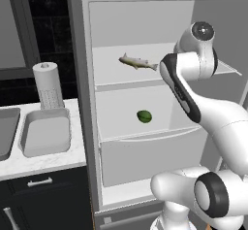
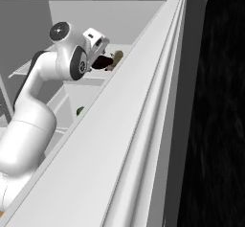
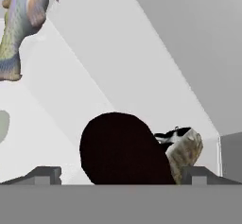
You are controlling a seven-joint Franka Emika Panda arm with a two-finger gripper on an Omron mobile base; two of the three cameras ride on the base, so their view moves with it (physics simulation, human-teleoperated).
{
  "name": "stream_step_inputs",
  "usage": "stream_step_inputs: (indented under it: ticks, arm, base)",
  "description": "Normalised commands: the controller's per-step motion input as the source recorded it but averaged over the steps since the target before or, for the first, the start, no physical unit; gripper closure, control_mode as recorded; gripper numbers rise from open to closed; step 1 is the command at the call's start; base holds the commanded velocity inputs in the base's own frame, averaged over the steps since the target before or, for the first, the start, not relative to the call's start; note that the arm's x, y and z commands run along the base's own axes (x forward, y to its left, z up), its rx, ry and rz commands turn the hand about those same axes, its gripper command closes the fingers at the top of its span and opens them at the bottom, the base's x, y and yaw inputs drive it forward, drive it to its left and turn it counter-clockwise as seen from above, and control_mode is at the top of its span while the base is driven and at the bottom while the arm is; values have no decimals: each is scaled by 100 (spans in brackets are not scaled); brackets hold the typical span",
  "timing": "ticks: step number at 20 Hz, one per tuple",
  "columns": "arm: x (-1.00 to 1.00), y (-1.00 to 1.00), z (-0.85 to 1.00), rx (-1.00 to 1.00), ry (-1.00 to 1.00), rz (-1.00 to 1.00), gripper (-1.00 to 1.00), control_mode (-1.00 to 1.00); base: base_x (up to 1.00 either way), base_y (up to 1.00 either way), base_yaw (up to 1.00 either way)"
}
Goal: Place one avocado and one fish in each tupperware on the nearby counter, to pack two identical lunches.
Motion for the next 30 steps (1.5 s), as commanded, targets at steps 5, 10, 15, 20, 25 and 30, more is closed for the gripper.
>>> stream_step_inputs:
  ticks: [5,10,15,20,25,30]
  arm:
    - [0,6,24,-15,1,3,-100,-100]
    - [1,4,-2,-12,8,0,-100,-100]
    - [26,0,-21,-8,19,2,-100,-100]
    - [20,0,-13,-5,17,2,-100,-100]
    - [5,0,-21,-4,5,3,-100,-100]
    - [-1,0,-38,0,3,0,-100,-100]
  base:
    - [0,0,0]
    - [0,0,0]
    - [0,0,0]
    - [0,0,0]
    - [0,0,0]
    - [0,0,0]
